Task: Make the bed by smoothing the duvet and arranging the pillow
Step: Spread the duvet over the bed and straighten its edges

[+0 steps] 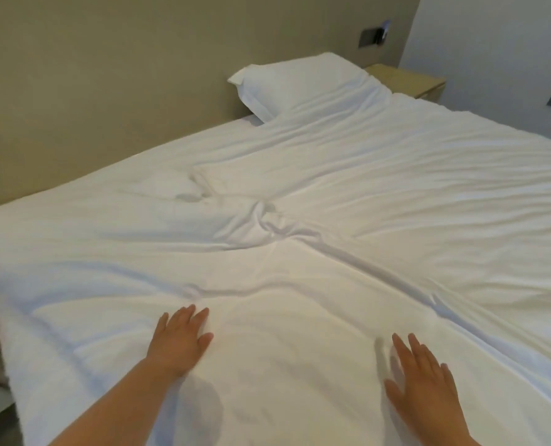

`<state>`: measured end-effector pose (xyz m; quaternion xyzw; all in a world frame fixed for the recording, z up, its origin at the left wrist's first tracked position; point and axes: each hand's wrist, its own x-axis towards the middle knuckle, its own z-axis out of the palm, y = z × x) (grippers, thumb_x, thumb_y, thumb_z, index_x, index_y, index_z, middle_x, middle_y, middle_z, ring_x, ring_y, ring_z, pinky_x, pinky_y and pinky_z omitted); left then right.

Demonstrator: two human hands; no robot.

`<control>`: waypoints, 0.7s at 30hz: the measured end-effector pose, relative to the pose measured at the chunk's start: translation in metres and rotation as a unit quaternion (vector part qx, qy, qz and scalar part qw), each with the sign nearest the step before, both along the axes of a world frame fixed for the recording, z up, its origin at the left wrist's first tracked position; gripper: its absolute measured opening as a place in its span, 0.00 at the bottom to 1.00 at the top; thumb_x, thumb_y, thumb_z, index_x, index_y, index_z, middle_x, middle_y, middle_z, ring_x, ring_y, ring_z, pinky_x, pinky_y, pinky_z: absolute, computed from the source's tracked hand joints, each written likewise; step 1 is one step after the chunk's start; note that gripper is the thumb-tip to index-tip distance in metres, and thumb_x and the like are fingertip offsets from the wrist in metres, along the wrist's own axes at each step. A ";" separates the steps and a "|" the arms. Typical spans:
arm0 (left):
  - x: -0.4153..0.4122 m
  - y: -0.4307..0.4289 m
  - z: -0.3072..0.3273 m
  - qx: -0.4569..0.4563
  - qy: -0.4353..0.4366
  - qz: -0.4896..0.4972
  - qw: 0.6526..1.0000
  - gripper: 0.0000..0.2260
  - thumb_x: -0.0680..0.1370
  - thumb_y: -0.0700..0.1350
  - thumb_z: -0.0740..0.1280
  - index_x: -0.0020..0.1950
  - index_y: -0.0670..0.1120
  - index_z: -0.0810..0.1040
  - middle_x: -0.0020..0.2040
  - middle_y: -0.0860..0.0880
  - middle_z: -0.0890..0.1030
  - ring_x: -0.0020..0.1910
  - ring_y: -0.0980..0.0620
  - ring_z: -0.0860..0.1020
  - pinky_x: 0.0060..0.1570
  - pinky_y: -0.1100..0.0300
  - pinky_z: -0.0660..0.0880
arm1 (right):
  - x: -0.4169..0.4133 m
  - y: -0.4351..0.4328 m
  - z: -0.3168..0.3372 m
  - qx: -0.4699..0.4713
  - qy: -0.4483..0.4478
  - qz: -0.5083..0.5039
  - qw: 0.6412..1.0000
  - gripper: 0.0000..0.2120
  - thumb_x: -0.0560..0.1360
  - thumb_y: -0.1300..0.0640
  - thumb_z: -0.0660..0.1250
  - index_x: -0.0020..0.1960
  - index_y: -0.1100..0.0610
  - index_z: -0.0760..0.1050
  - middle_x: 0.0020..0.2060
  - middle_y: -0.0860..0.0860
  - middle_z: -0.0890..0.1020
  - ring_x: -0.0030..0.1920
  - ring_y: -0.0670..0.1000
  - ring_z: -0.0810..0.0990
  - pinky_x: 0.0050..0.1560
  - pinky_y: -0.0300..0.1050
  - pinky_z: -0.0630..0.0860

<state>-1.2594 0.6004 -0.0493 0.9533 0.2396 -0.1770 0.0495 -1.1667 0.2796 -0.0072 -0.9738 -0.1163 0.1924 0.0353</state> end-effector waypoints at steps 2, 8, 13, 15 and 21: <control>-0.013 0.000 0.006 -0.007 -0.002 -0.013 1.000 0.24 0.81 0.54 0.48 0.76 0.52 0.47 0.77 0.51 0.48 0.76 0.54 0.48 0.73 0.56 0.43 | -0.009 0.003 0.009 -0.012 -0.005 -0.001 1.000 0.35 0.79 0.45 0.52 0.74 0.50 0.32 0.76 0.49 0.40 0.76 0.49 0.45 0.75 0.48 0.48; -0.006 0.062 0.004 0.013 -0.103 -0.137 0.985 0.32 0.71 0.60 0.43 0.71 0.48 0.61 0.71 0.45 0.68 0.71 0.51 0.60 0.71 0.60 0.39 | -0.004 0.090 0.018 -0.021 -0.021 0.032 0.999 0.32 0.79 0.44 0.52 0.74 0.48 0.35 0.76 0.49 0.43 0.76 0.50 0.47 0.74 0.48 0.48; 0.028 0.167 -0.012 -0.004 -0.178 -0.160 0.971 0.24 0.80 0.58 0.39 0.61 0.48 0.68 0.57 0.42 0.81 0.60 0.48 0.67 0.71 0.60 0.41 | 0.044 0.235 -0.005 0.018 -0.010 0.057 0.998 0.32 0.79 0.45 0.53 0.75 0.49 0.39 0.76 0.50 0.44 0.76 0.50 0.47 0.74 0.48 0.47; 0.052 0.208 -0.002 -0.002 -0.265 -0.164 0.950 0.24 0.80 0.58 0.40 0.60 0.48 0.69 0.57 0.41 0.81 0.61 0.48 0.67 0.71 0.61 0.43 | 0.066 0.287 -0.010 0.055 -0.019 0.042 0.997 0.31 0.79 0.46 0.55 0.76 0.50 0.43 0.76 0.51 0.47 0.76 0.51 0.49 0.74 0.48 0.49; 0.164 0.293 0.044 -0.068 -0.364 -0.039 0.928 0.22 0.77 0.54 0.54 0.59 0.43 0.78 0.67 0.42 0.73 0.68 0.43 0.69 0.70 0.53 0.53 | 0.123 0.339 -0.003 0.130 -0.068 -0.040 0.988 0.27 0.75 0.43 0.56 0.70 0.56 0.66 0.73 0.57 0.62 0.74 0.56 0.58 0.73 0.50 0.52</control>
